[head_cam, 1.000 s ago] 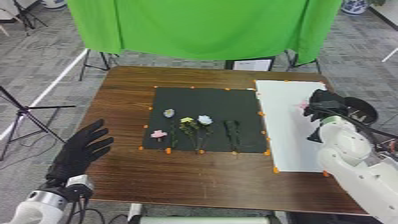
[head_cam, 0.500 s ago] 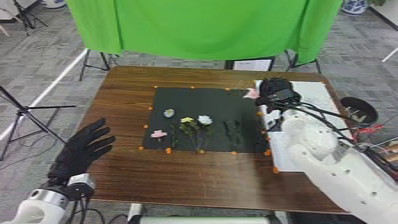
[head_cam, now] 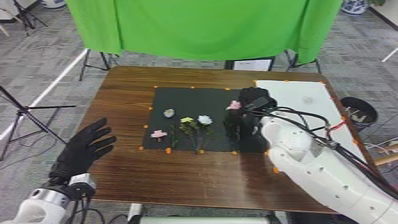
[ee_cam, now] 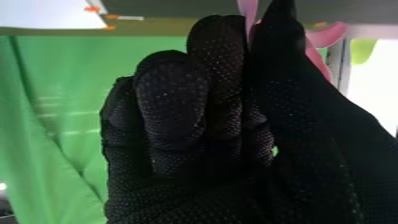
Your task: Arrange flowers
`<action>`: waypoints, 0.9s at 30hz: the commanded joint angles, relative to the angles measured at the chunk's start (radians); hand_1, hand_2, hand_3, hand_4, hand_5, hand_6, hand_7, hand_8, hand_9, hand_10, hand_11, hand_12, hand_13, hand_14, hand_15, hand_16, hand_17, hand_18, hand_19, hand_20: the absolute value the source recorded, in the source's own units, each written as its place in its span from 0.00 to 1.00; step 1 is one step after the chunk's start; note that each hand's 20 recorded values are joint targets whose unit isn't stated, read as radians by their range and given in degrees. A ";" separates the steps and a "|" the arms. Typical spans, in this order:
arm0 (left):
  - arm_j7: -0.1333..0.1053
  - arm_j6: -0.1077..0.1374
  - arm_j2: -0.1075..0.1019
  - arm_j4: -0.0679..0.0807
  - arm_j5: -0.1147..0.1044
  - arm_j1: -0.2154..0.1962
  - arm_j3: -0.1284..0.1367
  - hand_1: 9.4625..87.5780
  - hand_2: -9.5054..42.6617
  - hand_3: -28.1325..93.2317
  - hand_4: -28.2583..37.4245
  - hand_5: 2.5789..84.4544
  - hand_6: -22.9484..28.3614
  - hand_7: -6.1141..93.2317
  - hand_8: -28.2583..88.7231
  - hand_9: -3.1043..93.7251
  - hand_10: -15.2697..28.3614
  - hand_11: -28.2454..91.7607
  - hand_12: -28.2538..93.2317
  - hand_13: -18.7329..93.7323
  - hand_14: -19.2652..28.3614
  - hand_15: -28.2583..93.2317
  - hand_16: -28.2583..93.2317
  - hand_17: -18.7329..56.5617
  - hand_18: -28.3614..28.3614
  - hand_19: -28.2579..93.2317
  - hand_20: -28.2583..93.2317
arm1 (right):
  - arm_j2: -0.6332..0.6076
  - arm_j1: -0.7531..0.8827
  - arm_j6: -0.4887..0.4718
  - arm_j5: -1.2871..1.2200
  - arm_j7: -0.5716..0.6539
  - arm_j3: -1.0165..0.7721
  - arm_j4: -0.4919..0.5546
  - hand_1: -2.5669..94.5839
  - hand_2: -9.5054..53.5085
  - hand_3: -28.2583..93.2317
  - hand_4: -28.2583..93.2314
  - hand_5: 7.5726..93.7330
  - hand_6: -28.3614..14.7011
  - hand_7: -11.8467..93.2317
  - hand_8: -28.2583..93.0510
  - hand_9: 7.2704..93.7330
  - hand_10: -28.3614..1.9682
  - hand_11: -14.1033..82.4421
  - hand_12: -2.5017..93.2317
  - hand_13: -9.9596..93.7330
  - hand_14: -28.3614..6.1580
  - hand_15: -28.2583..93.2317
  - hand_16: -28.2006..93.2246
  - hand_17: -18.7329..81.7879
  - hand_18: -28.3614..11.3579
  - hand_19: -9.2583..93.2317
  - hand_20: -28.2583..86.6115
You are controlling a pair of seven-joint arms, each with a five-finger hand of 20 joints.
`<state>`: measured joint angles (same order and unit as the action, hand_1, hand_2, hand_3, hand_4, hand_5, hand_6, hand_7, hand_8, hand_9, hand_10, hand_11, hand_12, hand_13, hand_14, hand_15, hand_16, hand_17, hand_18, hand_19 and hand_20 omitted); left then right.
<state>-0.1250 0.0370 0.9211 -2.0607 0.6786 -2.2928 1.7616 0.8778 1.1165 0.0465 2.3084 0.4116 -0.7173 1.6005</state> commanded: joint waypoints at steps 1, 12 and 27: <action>0.013 -0.009 0.000 0.005 -0.004 0.001 -0.006 0.22 0.19 0.82 0.01 0.30 0.52 0.28 0.14 0.27 0.63 0.44 0.36 0.34 0.76 0.53 0.22 0.12 0.89 0.57 0.30 | 0.041 -0.035 0.022 0.051 0.019 0.031 -0.028 0.48 0.01 0.93 0.00 0.71 0.72 0.58 0.24 0.90 0.75 0.45 0.50 0.88 0.73 0.73 0.46 0.50 0.26 0.87 0.64; 0.007 0.002 0.008 0.002 -0.004 -0.001 -0.004 0.22 0.18 0.82 0.01 0.30 0.52 0.28 0.14 0.26 0.63 0.44 0.36 0.34 0.76 0.53 0.22 0.12 0.89 0.57 0.30 | 0.047 -0.046 0.033 0.041 0.038 0.028 -0.039 0.41 0.00 0.91 0.00 0.65 0.71 0.58 0.24 0.84 0.69 0.51 0.43 0.85 0.72 0.73 0.46 0.47 0.26 0.86 0.65; 0.007 -0.002 0.011 -0.002 -0.003 -0.018 0.009 0.22 0.19 0.82 0.01 0.30 0.52 0.28 0.14 0.27 0.64 0.44 0.36 0.34 0.76 0.53 0.22 0.12 0.89 0.57 0.30 | 0.000 0.049 -0.305 -0.147 -0.028 -0.216 0.141 0.26 0.00 0.99 0.04 0.49 0.65 0.53 0.09 0.57 0.58 0.60 0.35 0.64 0.56 0.78 0.44 0.38 0.16 0.80 0.70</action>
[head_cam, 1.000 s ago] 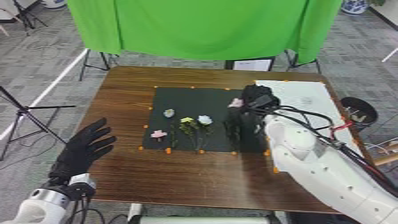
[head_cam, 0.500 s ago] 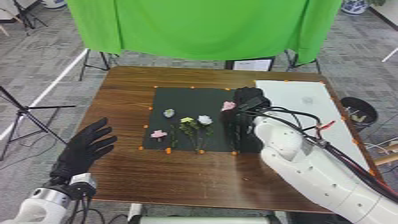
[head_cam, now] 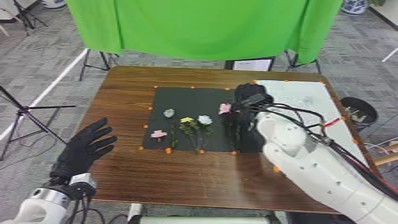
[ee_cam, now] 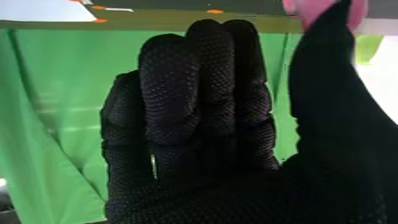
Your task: Arrange flowers
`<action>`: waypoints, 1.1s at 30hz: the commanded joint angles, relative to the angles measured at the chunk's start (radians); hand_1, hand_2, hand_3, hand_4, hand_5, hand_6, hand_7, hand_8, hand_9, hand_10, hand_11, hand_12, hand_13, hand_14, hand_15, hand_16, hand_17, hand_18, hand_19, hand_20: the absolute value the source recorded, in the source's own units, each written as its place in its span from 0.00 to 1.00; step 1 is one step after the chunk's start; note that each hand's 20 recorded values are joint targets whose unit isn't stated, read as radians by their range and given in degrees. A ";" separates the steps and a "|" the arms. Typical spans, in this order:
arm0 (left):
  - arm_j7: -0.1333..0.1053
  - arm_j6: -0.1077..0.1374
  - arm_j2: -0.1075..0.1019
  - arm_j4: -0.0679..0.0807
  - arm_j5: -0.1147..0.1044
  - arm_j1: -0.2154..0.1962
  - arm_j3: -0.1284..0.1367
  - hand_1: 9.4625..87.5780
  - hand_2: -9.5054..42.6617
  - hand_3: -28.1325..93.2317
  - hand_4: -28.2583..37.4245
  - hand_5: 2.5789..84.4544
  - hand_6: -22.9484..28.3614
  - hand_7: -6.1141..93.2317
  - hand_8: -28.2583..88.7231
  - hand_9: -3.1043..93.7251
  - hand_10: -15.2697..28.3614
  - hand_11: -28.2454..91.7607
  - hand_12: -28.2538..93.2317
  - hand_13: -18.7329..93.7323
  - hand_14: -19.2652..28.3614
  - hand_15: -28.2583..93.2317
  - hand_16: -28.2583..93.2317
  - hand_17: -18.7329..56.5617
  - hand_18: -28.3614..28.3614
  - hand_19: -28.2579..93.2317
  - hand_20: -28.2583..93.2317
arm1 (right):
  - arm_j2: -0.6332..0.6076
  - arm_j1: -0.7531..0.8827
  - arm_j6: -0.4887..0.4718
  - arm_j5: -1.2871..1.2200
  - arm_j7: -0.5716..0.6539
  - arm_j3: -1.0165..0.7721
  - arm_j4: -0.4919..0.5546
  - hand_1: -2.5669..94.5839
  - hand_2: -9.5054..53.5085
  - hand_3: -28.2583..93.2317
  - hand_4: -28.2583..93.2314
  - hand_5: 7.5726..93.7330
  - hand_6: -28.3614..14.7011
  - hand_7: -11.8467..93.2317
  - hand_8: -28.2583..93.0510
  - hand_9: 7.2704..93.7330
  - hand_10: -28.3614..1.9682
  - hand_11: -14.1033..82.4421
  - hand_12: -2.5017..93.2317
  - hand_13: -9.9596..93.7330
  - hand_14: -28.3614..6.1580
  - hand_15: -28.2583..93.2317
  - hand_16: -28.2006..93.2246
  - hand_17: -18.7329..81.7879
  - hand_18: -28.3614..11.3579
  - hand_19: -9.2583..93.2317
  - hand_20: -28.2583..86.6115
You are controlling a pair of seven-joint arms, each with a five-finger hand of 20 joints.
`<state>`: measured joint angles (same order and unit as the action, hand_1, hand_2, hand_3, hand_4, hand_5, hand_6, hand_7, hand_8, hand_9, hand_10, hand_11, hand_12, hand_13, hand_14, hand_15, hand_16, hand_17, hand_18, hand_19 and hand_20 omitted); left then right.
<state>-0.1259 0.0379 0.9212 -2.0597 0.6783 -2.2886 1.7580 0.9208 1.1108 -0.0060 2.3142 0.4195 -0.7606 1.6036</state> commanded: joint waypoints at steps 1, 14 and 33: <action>0.009 -0.003 0.012 -0.004 -0.002 -0.022 0.012 0.22 0.18 0.82 0.01 0.30 0.52 0.28 0.14 0.27 0.64 0.44 0.36 0.34 0.75 0.53 0.22 0.12 0.89 0.57 0.30 | -0.049 0.058 -0.273 -0.184 -0.030 -0.191 0.148 0.26 0.00 1.00 0.04 0.46 0.63 0.53 0.09 0.52 0.57 0.60 0.35 0.61 0.55 0.79 0.44 0.36 0.15 0.79 0.70; 0.008 -0.005 0.005 -0.004 -0.002 -0.021 0.011 0.22 0.19 0.82 0.01 0.30 0.52 0.28 0.14 0.27 0.64 0.44 0.36 0.34 0.76 0.53 0.22 0.12 0.89 0.57 0.30 | -0.161 -0.019 -0.029 -0.220 0.170 -0.171 -0.090 0.25 0.05 1.00 0.07 0.20 0.53 0.48 0.10 0.19 0.41 0.41 0.32 0.27 0.44 0.58 0.35 0.26 0.20 0.63 0.57; 0.004 -0.005 0.004 -0.003 -0.002 -0.013 -0.002 0.22 0.19 0.82 0.01 0.30 0.52 0.28 0.14 0.27 0.64 0.44 0.36 0.34 0.76 0.53 0.22 0.12 0.89 0.57 0.30 | -0.150 -0.117 -0.189 -0.199 0.077 -0.141 -0.326 0.25 0.00 0.98 0.00 0.17 0.55 0.42 0.10 0.21 0.62 0.27 0.25 0.38 0.66 0.27 0.44 0.23 0.23 0.52 0.38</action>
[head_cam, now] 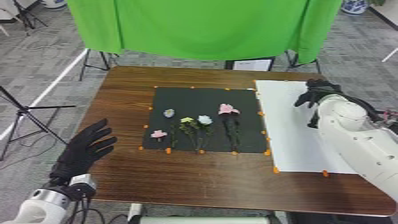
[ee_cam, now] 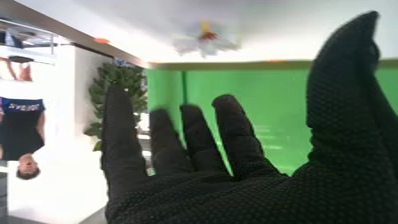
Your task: Arrange flowers
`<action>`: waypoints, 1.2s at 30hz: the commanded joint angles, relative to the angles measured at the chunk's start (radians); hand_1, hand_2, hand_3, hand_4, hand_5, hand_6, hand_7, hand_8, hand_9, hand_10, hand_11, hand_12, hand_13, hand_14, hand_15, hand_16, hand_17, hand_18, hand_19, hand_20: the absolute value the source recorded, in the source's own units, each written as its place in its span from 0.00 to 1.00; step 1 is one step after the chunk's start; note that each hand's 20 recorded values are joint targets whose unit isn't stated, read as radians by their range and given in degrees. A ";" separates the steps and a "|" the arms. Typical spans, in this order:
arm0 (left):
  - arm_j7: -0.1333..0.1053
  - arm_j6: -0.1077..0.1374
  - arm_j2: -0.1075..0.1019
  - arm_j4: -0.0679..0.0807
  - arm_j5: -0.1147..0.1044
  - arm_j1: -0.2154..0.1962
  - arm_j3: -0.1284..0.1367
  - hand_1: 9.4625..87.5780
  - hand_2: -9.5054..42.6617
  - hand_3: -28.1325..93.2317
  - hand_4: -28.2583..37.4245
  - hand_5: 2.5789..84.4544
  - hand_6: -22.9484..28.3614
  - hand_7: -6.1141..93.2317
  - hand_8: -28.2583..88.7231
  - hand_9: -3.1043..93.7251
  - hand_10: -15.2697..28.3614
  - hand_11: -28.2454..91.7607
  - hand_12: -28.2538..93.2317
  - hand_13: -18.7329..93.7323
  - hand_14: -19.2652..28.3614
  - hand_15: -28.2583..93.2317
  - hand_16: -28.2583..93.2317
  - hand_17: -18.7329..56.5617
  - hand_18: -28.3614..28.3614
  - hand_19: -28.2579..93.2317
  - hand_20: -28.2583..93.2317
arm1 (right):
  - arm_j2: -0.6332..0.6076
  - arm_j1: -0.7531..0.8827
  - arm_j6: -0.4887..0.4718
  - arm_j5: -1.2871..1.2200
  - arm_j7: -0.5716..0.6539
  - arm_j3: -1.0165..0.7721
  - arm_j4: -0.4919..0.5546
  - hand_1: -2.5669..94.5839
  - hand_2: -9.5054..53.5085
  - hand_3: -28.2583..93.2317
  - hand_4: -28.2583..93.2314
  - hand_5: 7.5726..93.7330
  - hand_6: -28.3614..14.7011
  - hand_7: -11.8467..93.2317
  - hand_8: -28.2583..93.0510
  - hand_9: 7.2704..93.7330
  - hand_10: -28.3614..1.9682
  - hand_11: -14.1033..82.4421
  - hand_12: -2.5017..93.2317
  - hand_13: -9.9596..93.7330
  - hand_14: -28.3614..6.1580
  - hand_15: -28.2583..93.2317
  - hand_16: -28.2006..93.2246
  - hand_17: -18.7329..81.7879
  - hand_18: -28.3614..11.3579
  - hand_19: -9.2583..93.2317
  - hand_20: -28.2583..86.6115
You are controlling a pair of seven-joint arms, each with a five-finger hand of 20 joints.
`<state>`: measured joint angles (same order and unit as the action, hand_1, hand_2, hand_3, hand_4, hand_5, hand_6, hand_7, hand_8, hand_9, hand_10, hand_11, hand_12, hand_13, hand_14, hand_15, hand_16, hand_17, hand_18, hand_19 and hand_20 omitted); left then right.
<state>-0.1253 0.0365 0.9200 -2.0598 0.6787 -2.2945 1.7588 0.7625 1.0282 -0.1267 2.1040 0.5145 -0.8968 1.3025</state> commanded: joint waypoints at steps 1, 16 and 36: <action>0.003 -0.001 0.006 -0.003 -0.001 -0.007 -0.003 0.22 0.19 0.82 0.01 0.30 0.52 0.28 0.14 0.27 0.64 0.44 0.36 0.34 0.76 0.53 0.22 0.12 0.89 0.57 0.30 | 0.013 -0.037 -0.078 0.000 -0.010 -0.008 -0.031 0.27 0.00 0.98 0.00 0.17 0.54 0.42 0.10 0.21 0.62 0.27 0.25 0.40 0.67 0.29 0.43 0.24 0.24 0.53 0.38; -0.002 0.000 0.014 0.000 -0.003 -0.002 -0.007 0.22 0.19 0.82 0.01 0.30 0.52 0.28 0.14 0.27 0.64 0.44 0.36 0.34 0.76 0.53 0.22 0.12 0.89 0.57 0.30 | -0.005 0.055 0.067 0.000 -0.138 -0.014 0.021 0.53 0.04 0.88 0.00 0.68 0.75 0.60 0.21 0.91 0.80 0.32 0.49 0.89 0.77 0.61 0.45 0.52 0.34 0.83 0.56; 0.009 -0.022 0.006 0.010 0.001 0.019 -0.014 0.22 0.19 0.82 0.01 0.30 0.52 0.28 0.14 0.27 0.64 0.44 0.36 0.34 0.76 0.53 0.22 0.12 0.89 0.57 0.30 | 0.013 0.360 0.212 -0.065 -0.270 -0.138 0.450 0.57 0.00 0.88 0.00 0.75 0.69 0.56 0.21 0.93 0.82 0.42 0.56 0.91 0.78 0.70 0.47 0.55 0.31 0.86 0.62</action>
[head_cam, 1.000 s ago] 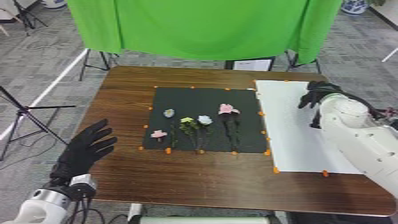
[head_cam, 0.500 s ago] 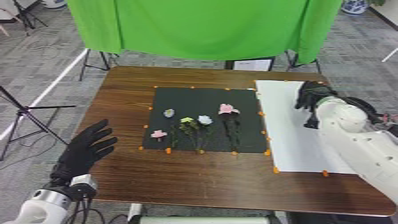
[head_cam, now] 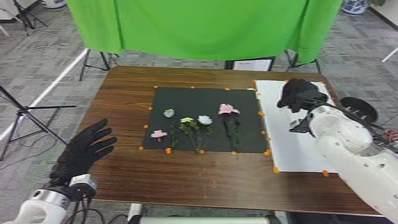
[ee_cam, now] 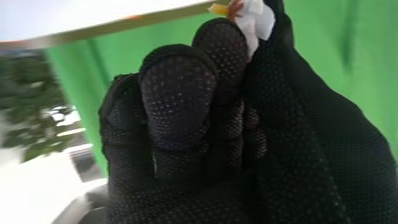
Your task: Arrange flowers
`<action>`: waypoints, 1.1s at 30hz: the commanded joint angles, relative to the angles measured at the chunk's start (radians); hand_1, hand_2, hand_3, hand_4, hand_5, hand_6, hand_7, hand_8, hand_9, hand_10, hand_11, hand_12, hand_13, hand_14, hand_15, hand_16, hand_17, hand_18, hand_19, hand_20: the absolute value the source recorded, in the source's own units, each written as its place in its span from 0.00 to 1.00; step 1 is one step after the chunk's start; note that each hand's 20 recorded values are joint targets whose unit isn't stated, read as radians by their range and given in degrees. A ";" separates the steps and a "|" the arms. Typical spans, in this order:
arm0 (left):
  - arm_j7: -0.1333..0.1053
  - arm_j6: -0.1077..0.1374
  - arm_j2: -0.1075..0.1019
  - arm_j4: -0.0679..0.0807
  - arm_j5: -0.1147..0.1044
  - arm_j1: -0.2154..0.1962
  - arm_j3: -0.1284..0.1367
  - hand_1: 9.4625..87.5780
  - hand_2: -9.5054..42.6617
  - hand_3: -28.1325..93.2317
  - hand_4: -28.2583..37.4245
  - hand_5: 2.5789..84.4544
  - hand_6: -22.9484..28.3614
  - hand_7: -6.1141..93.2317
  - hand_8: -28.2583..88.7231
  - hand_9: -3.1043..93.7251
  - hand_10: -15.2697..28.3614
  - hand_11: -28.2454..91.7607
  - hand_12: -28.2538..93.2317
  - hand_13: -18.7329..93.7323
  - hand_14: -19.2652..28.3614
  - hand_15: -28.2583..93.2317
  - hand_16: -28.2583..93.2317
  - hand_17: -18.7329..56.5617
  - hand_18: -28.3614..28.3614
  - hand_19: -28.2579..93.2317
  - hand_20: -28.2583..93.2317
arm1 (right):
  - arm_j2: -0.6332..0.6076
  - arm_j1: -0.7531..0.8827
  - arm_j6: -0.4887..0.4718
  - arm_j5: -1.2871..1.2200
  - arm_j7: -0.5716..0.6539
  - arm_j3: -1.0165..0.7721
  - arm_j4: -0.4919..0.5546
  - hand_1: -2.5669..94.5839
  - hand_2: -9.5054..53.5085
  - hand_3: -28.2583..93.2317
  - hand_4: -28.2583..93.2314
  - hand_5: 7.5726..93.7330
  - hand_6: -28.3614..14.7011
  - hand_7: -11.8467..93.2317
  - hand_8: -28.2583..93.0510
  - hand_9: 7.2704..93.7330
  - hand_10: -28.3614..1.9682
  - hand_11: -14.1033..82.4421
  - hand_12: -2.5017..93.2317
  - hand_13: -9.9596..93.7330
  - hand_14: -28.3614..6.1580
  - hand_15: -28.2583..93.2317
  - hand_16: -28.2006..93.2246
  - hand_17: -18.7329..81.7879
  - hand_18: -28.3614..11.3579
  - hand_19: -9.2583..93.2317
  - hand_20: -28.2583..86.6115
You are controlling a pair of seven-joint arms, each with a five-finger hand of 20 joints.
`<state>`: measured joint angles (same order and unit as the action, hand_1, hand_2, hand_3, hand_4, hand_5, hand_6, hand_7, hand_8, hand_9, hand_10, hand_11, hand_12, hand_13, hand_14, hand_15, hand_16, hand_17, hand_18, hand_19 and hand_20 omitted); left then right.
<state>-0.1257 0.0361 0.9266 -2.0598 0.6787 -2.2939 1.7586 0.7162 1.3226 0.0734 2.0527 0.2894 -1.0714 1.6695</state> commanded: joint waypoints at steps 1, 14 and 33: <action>0.012 -0.024 -0.001 0.013 -0.001 0.020 -0.014 0.22 0.19 0.82 0.01 0.30 0.52 0.28 0.14 0.27 0.64 0.44 0.36 0.34 0.76 0.53 0.22 0.12 0.89 0.57 0.30 | 0.063 0.076 -0.003 -0.007 -0.045 0.034 0.094 0.57 0.00 0.88 0.00 0.74 0.68 0.56 0.21 0.93 0.82 0.41 0.56 0.91 0.78 0.70 0.47 0.55 0.31 0.86 0.62; 0.019 -0.023 -0.004 0.009 -0.002 0.012 -0.008 0.22 0.19 0.82 0.01 0.30 0.52 0.28 0.14 0.27 0.63 0.44 0.36 0.34 0.76 0.53 0.22 0.12 0.89 0.57 0.30 | 0.092 0.144 -0.038 -0.033 -0.063 0.042 0.117 0.57 0.01 0.88 0.00 0.72 0.69 0.56 0.21 0.92 0.83 0.37 0.58 0.89 0.77 0.71 0.47 0.54 0.32 0.85 0.62; 0.017 -0.016 0.008 0.002 0.000 0.010 -0.004 0.22 0.21 0.82 0.01 0.30 0.52 0.28 0.14 0.27 0.64 0.44 0.35 0.34 0.76 0.53 0.22 0.12 0.89 0.57 0.30 | 0.095 0.178 0.042 -0.041 -0.039 -0.053 0.139 0.32 0.01 0.95 0.00 0.48 0.66 0.50 0.07 0.57 0.60 0.55 0.30 0.67 0.61 0.77 0.42 0.40 0.24 0.79 0.64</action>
<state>-0.1141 0.0238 0.9223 -2.0512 0.6785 -2.2752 1.7493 0.8177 1.4616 0.1067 2.0283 0.2603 -1.0510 1.7683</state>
